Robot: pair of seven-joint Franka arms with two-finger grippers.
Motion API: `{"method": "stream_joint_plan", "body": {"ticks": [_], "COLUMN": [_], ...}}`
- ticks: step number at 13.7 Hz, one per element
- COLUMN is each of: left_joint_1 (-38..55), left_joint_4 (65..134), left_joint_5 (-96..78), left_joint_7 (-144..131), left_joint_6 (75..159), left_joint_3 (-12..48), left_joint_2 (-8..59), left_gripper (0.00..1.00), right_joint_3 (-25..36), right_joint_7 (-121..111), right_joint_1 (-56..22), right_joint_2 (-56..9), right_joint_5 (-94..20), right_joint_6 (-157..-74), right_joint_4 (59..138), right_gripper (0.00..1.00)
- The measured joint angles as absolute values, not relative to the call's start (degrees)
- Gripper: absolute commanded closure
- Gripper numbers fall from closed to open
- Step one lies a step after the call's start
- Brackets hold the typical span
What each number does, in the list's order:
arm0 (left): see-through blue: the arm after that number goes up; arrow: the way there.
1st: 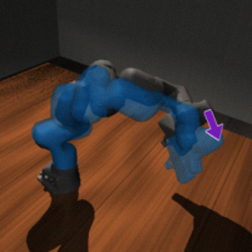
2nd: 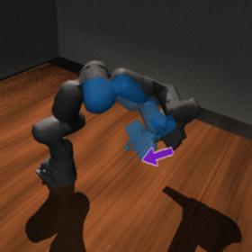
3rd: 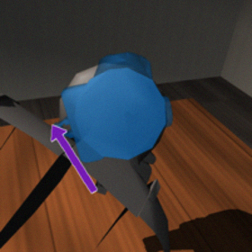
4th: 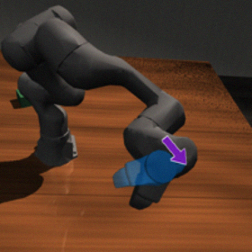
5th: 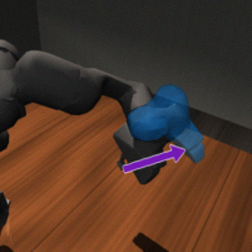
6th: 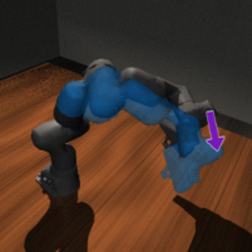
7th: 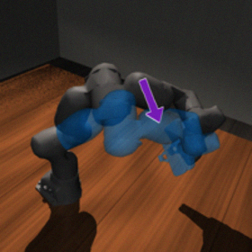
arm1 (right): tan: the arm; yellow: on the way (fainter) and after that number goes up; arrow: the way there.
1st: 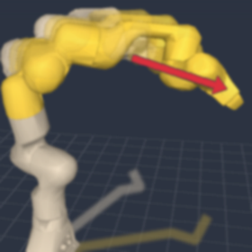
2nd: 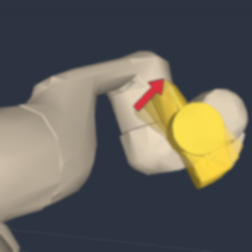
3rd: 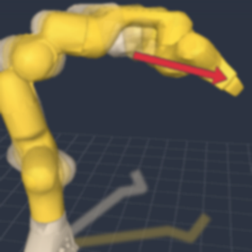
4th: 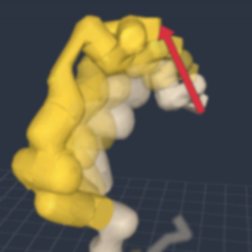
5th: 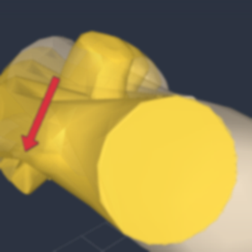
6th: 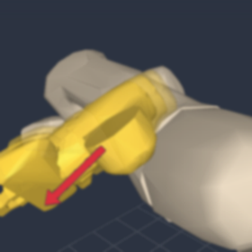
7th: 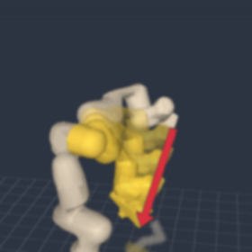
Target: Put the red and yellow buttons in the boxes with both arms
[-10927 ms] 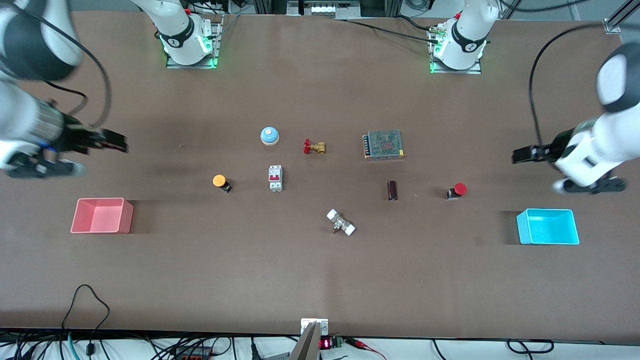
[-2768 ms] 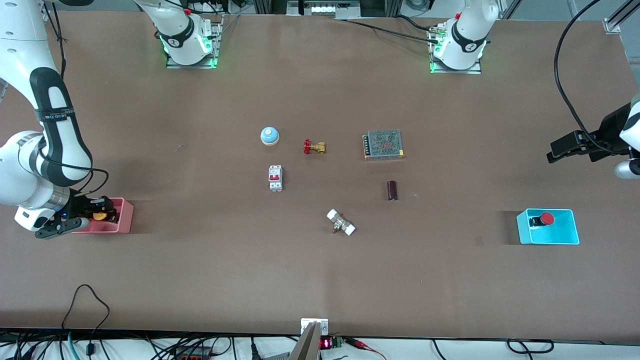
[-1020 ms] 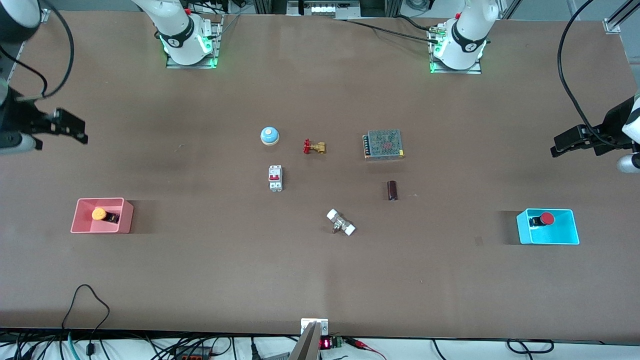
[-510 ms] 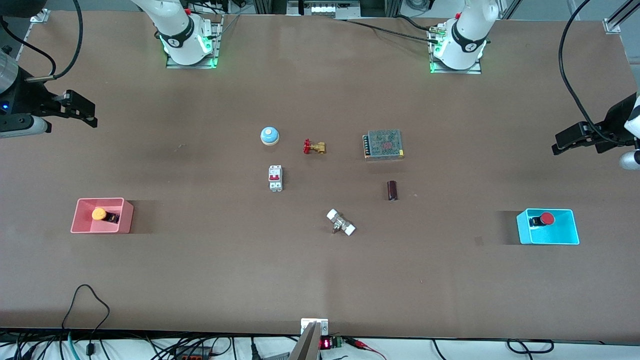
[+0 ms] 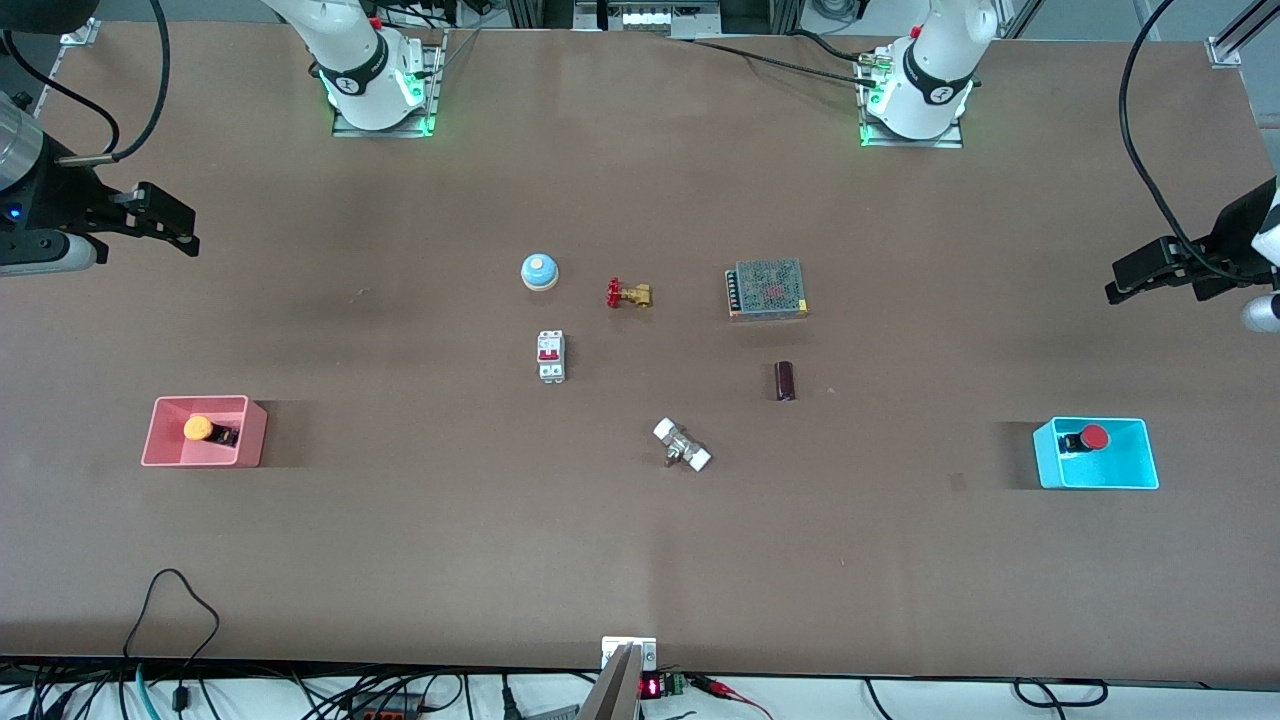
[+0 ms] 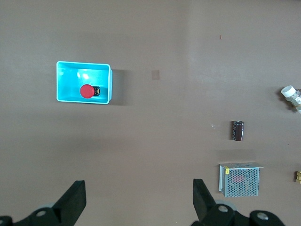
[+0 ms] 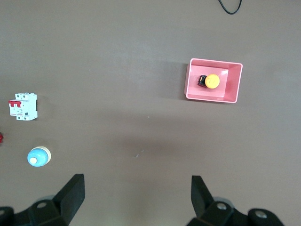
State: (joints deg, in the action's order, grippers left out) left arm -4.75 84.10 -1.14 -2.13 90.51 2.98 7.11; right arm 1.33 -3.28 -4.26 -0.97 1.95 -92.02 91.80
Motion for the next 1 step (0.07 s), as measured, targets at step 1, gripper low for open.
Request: {"method": "stream_joint_plan", "body": {"ticks": [1], "left_joint_1": [-4.7], "left_joint_4": [84.1], "left_joint_5": [-1.1], "left_joint_7": [-2.1], "left_joint_6": [90.5], "left_joint_3": [3.0], "left_joint_2": [7.1], "left_gripper": [0.0], "right_joint_3": [1.3], "right_joint_7": [-3.2], "right_joint_1": [-4.4], "right_joint_2": [-1.0], "right_joint_5": [2.0], "right_joint_6": [-92.1], "right_joint_4": [91.8], "right_gripper": [0.0]}}
